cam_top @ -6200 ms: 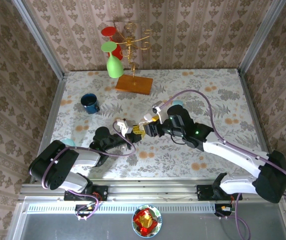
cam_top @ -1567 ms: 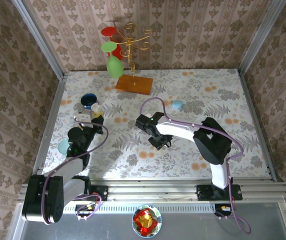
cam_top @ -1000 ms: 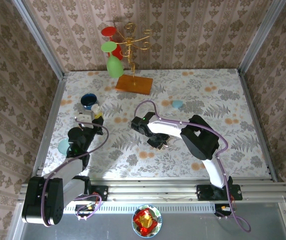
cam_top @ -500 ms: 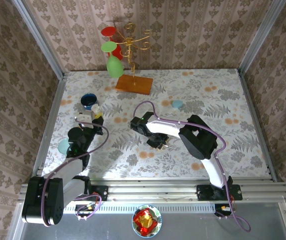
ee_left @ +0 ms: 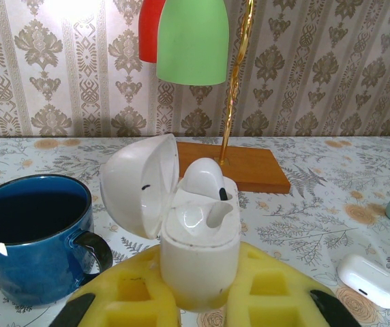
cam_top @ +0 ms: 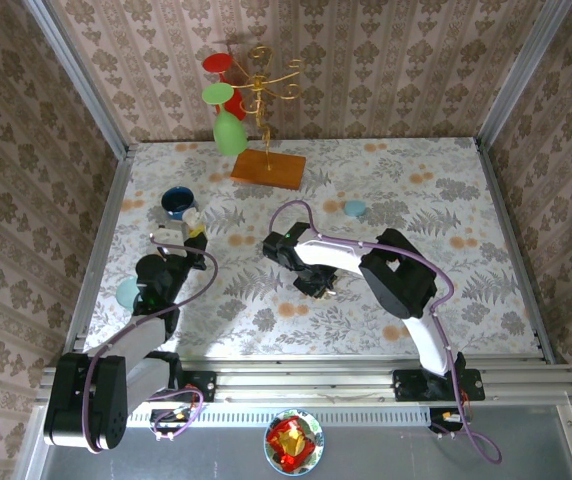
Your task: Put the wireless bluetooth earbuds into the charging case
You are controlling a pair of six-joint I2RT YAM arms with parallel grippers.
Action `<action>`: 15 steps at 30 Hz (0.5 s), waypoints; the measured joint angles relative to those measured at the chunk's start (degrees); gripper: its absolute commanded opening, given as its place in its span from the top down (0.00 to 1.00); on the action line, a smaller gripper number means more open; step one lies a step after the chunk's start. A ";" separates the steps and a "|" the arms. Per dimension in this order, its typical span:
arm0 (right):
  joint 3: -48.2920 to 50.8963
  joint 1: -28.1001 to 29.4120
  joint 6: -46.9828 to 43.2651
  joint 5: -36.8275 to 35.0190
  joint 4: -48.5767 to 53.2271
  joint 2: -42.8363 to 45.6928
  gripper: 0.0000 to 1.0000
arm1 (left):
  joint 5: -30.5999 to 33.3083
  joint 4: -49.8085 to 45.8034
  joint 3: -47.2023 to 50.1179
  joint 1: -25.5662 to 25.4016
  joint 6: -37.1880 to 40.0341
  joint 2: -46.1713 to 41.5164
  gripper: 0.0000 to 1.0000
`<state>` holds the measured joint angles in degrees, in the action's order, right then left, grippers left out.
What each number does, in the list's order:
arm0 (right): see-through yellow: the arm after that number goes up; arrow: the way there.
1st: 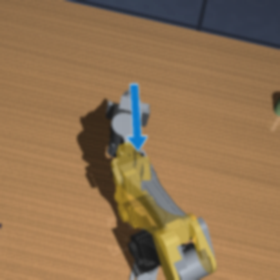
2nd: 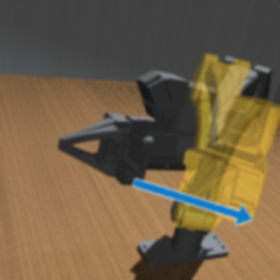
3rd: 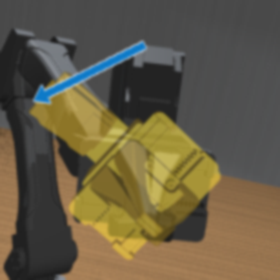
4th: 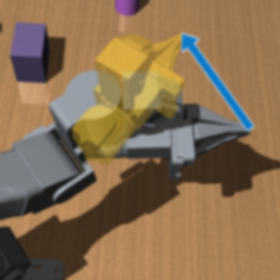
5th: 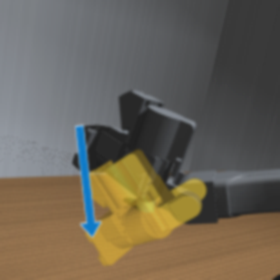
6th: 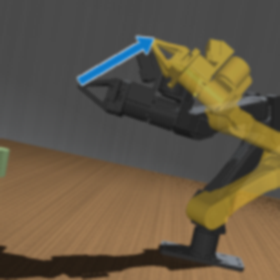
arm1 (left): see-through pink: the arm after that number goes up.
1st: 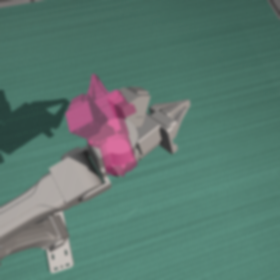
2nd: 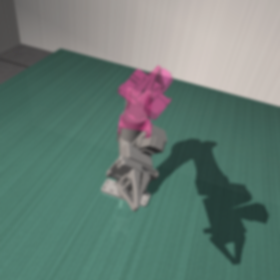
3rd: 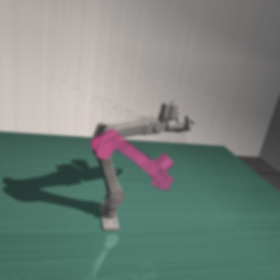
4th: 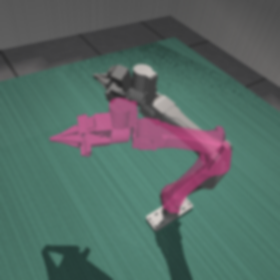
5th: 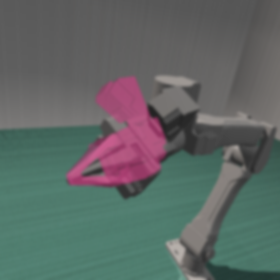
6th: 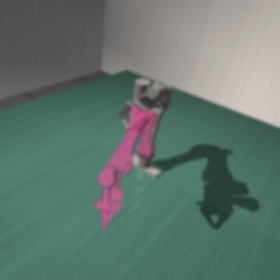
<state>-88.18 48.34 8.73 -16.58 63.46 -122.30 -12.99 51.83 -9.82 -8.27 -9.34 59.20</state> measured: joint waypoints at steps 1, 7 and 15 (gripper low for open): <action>0.13 -0.09 0.02 0.15 -0.09 0.11 0.78 | 0.02 0.00 0.00 0.00 0.00 0.00 0.94; 1.60 -0.74 0.42 1.36 -1.88 1.75 0.77 | -0.02 0.00 0.00 0.00 0.00 0.09 0.94; 9.97 -4.87 2.69 2.95 -12.35 13.00 0.78 | 0.15 0.04 0.00 -1.53 0.02 0.48 0.94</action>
<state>-78.22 43.46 11.42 -13.63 51.11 -109.30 -12.84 51.88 -9.82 -9.80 -9.32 59.68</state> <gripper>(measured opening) 0.226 0.140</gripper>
